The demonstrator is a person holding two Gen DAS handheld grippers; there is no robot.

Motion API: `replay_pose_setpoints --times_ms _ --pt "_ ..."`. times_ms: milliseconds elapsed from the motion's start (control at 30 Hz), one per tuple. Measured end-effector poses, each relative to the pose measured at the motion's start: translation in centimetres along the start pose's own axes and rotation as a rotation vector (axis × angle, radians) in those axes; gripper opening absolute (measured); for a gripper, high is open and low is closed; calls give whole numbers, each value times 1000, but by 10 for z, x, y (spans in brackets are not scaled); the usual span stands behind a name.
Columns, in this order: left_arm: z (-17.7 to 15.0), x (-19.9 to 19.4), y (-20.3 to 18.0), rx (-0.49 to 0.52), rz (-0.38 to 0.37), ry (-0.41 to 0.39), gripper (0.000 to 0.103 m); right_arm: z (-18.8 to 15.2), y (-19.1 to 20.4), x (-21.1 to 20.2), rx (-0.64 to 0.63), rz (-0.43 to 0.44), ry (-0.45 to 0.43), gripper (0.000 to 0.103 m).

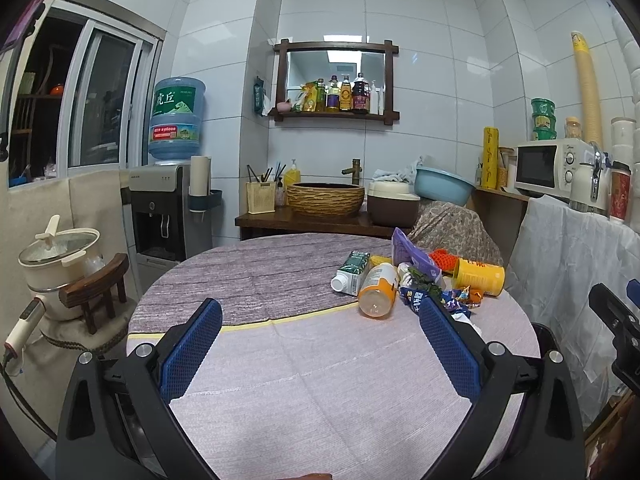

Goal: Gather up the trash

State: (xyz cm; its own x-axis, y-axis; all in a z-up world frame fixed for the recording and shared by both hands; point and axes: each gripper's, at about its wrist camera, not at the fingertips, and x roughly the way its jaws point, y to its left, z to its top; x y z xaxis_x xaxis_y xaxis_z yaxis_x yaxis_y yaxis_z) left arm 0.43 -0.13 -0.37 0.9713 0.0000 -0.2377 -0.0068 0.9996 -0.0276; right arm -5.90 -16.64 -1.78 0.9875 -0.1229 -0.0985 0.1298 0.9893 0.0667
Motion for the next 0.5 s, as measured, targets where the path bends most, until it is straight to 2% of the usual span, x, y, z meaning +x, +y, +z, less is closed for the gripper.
replay_pose_setpoints --times_ms 500 --pt "0 0 1 0 -1 0 98 0 2 0 -2 3 3 98"
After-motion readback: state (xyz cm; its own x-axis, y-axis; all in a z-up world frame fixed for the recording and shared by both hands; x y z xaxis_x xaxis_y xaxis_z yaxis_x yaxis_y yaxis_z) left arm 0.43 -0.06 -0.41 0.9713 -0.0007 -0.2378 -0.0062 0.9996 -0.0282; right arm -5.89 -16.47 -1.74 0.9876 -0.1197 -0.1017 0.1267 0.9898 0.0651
